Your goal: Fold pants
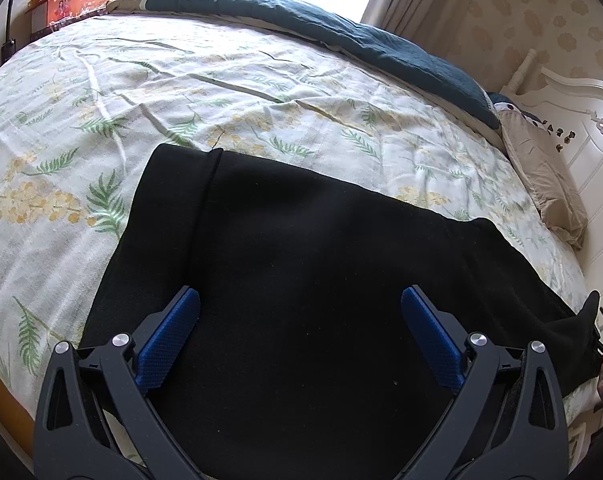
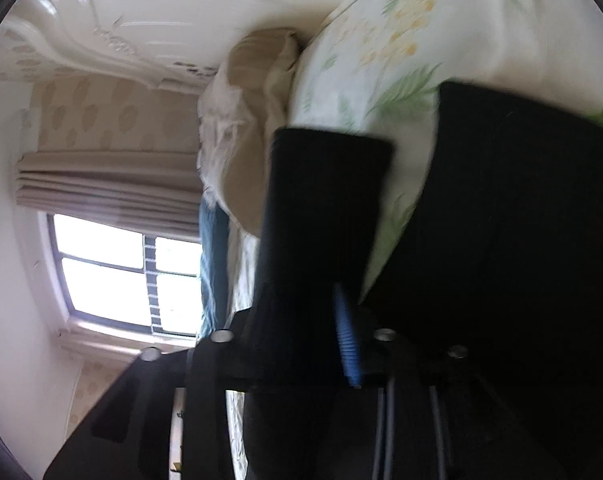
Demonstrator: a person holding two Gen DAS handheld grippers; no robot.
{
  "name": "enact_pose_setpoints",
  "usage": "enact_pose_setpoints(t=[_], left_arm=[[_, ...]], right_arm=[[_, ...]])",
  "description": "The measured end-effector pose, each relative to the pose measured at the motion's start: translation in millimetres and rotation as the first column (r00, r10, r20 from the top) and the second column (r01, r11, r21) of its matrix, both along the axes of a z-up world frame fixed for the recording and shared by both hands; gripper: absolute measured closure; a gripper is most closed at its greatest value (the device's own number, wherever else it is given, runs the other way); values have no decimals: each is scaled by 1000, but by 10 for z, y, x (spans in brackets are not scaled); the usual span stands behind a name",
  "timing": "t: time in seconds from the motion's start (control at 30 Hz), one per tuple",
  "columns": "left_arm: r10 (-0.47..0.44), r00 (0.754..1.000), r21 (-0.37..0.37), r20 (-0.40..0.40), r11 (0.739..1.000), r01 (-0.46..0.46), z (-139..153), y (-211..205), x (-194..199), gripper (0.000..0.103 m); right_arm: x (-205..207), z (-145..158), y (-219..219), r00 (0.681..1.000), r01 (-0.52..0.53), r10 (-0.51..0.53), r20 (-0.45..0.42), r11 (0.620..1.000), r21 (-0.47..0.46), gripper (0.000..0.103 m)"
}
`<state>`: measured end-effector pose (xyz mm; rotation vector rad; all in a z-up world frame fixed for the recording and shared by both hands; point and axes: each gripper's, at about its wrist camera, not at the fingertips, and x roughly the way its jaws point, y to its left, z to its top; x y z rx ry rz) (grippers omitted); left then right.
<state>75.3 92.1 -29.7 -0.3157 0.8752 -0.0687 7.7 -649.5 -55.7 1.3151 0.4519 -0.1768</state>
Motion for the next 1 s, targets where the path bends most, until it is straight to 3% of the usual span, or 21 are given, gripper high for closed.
enact_pose_setpoints(t=[0.07,0.2,0.3,0.37,0.43,0.57,0.7,0.83,1.0], left_arm=[[1,1000,-2,0,1000,-1,2,0,-4,3],[-1,1000,-14,7,1000,1,-5,23,-2,3],[-2,1000,-16,9,1000,2,-12,27,-1,3],[0,1000,-19,9,1000,0,-12,26,-9,3],[2,1000,-26,11,1000,-1,-14,33,-1,3],[-1,1000,-18,12,1000,1,-13,31,-2,3],[-2,1000,-38,15,999,3,-2,48,-33,3],[-2,1000,-94,20,996,4,1,123,-27,3],[-3,1000,-105,16,995,4,2,136,-20,3]], right_arm=[[-16,56,38,999,28,-29,-31,999,-39,63],[-76,35,209,997,45,-47,-64,999,-21,62],[-131,52,391,997,20,-20,-68,1000,-8,61],[-195,25,612,999,-15,16,-52,1000,25,52],[-194,-5,779,997,-59,60,-45,998,30,52],[-61,10,934,994,-100,98,-50,994,-42,48],[-43,-32,816,997,-22,21,76,1000,11,47],[-129,-99,739,980,45,-59,191,996,73,47],[-198,9,463,969,169,-175,176,985,47,47]])
